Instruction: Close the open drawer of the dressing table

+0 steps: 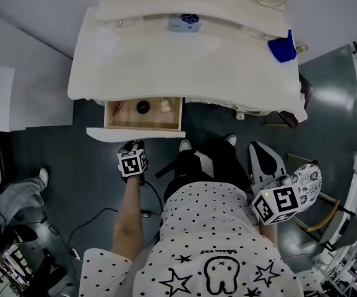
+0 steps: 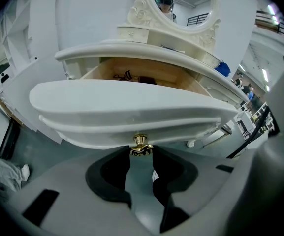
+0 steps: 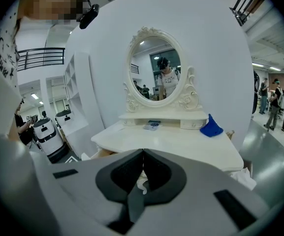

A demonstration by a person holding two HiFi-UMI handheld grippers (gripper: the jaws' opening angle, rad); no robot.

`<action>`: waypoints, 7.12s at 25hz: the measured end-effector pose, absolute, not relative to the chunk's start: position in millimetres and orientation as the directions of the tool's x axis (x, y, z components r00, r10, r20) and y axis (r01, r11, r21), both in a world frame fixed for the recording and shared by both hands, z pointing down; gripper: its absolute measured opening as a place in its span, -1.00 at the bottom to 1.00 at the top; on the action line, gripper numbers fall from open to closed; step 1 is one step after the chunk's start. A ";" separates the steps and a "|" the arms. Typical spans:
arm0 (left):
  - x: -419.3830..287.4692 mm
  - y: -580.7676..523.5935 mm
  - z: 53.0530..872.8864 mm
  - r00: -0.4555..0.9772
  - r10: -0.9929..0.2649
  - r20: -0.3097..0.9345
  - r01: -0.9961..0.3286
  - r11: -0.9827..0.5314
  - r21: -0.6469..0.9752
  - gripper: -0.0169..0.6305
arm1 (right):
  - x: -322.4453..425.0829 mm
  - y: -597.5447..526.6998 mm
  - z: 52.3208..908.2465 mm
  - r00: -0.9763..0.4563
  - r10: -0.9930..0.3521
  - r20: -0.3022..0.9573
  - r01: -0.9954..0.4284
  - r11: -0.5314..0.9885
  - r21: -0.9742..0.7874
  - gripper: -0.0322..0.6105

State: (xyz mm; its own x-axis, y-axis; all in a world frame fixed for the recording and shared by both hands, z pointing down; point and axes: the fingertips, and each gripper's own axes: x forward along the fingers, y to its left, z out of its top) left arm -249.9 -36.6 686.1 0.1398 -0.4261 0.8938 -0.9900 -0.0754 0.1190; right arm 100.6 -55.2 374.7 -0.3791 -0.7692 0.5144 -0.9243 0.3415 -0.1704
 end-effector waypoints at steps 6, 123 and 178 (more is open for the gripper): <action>-249.0 -51.1 686.7 0.145 -0.427 0.892 -0.989 -0.080 0.123 -0.47 | 105.6 -56.1 373.8 -0.365 -0.780 0.508 -0.931 0.322 -0.174 -0.87; -246.2 -97.6 599.5 0.137 -0.670 0.729 -0.989 -0.134 0.062 -0.91 | 105.7 -64.8 374.4 -0.373 -0.809 0.455 -0.925 0.285 -0.252 -0.87; -142.1 -48.0 318.5 0.294 -0.939 0.178 -0.936 -0.245 0.252 -0.91 | 55.0 -65.5 357.5 -0.569 -0.730 0.379 -0.823 0.505 -0.262 -0.87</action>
